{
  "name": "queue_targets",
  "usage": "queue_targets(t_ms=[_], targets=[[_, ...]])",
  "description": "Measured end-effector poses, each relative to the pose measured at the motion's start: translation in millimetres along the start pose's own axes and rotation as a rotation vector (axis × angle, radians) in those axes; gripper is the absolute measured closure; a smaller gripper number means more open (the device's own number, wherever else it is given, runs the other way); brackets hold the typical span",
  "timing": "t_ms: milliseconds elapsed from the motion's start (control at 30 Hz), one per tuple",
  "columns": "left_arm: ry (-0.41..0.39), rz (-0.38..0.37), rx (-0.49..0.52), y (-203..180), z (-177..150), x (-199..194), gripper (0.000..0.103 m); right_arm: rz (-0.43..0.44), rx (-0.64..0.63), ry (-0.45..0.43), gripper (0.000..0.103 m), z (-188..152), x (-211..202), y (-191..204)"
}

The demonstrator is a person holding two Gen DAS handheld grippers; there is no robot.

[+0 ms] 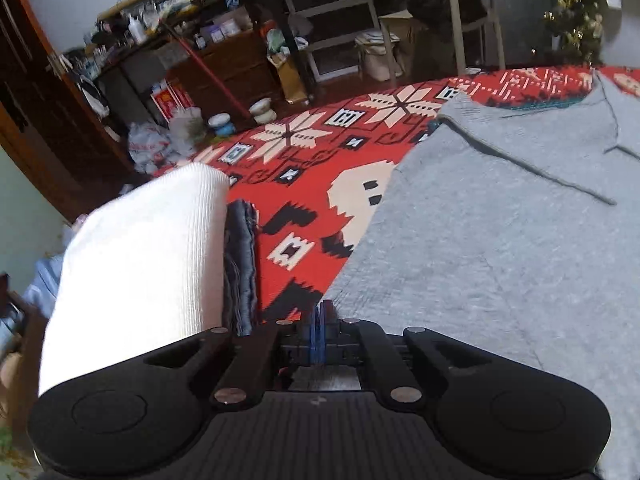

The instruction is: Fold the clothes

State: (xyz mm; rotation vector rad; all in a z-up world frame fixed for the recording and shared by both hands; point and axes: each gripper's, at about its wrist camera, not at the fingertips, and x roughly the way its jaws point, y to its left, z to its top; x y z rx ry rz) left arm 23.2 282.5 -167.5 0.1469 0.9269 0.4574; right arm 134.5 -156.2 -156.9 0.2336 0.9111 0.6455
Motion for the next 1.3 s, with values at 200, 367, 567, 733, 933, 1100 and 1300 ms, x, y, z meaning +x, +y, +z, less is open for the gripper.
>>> queue_targets(t_ms=[200, 367, 567, 733, 933, 1100, 1300], targets=[[0.018, -0.048, -0.092, 12, 1, -16, 0.086, -0.094, -0.064, -0.025, 0.036, -9, -20, 13], [-0.061, -0.075, -0.119, 17, -10, -61, 0.06, -0.169, -0.124, -0.047, 0.028, -21, -39, 28], [-0.077, -0.073, -0.12, -6, -38, -106, 0.033, -0.241, -0.233, -0.072, 0.005, -49, -62, 50], [-0.107, -0.148, -0.155, -28, -60, -140, 0.019, -0.298, -0.306, -0.088, 0.001, -68, -76, 70], [-0.121, -0.182, -0.181, -56, -72, -162, 0.013, -0.401, -0.357, -0.088, 0.001, -92, -81, 98], [-0.135, -0.313, -0.219, -64, -83, -165, 0.01, -0.394, -0.391, -0.125, 0.001, -106, -88, 110], [-0.132, -0.322, -0.311, -63, -93, -154, 0.013, -0.333, -0.303, -0.029, 0.001, -102, -80, 96]])
